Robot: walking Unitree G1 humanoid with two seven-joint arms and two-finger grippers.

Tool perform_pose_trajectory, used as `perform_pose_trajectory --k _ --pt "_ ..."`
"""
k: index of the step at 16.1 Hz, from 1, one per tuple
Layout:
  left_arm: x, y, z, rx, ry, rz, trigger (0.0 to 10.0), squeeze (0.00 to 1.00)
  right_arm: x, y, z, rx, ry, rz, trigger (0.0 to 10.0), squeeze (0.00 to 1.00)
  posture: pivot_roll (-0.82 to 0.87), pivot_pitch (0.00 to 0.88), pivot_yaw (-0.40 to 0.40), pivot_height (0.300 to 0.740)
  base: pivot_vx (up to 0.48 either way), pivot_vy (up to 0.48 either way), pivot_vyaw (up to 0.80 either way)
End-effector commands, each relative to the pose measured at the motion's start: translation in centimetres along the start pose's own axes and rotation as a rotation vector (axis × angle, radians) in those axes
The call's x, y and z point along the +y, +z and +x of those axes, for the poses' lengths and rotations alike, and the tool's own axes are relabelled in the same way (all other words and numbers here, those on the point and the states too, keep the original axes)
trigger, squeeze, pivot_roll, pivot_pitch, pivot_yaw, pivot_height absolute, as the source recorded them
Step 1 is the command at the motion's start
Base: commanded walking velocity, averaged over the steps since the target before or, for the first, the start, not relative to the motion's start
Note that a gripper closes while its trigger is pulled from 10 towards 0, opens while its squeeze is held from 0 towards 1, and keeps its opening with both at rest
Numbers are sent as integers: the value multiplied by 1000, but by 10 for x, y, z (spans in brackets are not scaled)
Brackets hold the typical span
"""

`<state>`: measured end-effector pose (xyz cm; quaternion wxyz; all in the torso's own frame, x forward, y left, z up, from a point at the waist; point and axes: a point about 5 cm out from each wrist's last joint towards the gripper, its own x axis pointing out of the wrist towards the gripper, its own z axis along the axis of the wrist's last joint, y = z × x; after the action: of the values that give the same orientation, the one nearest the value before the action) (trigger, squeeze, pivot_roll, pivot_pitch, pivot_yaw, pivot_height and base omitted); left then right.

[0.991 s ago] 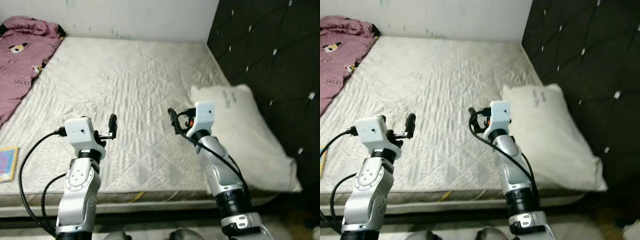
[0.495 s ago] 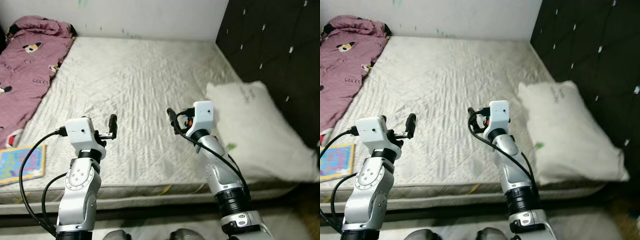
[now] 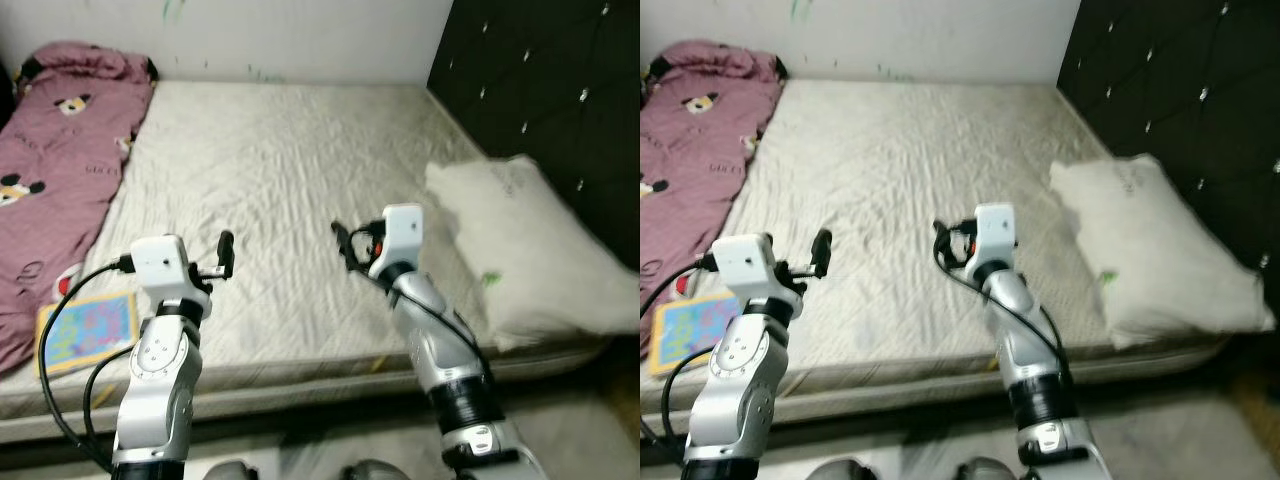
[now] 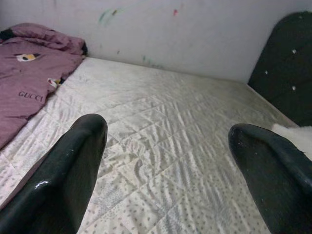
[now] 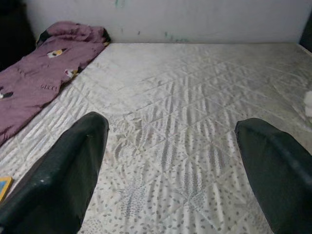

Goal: Clean up the room

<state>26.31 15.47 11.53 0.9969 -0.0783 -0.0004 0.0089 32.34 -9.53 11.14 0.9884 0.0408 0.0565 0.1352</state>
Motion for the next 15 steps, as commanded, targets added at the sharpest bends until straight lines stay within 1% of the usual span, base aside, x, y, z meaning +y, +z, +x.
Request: perform_pose_trajectory --k 1,15 --pt "-7 1 0 -3 -19 1 10000 0 -7 -2 -2 10 -22 2 10000 0 -48 0 -38 740 0 480 0" --pt "-7 1 2 1 -13 4 10000 0 -8 -5 -2 32 -31 6 10000 0 -52 0 -38 740 0 480 0"
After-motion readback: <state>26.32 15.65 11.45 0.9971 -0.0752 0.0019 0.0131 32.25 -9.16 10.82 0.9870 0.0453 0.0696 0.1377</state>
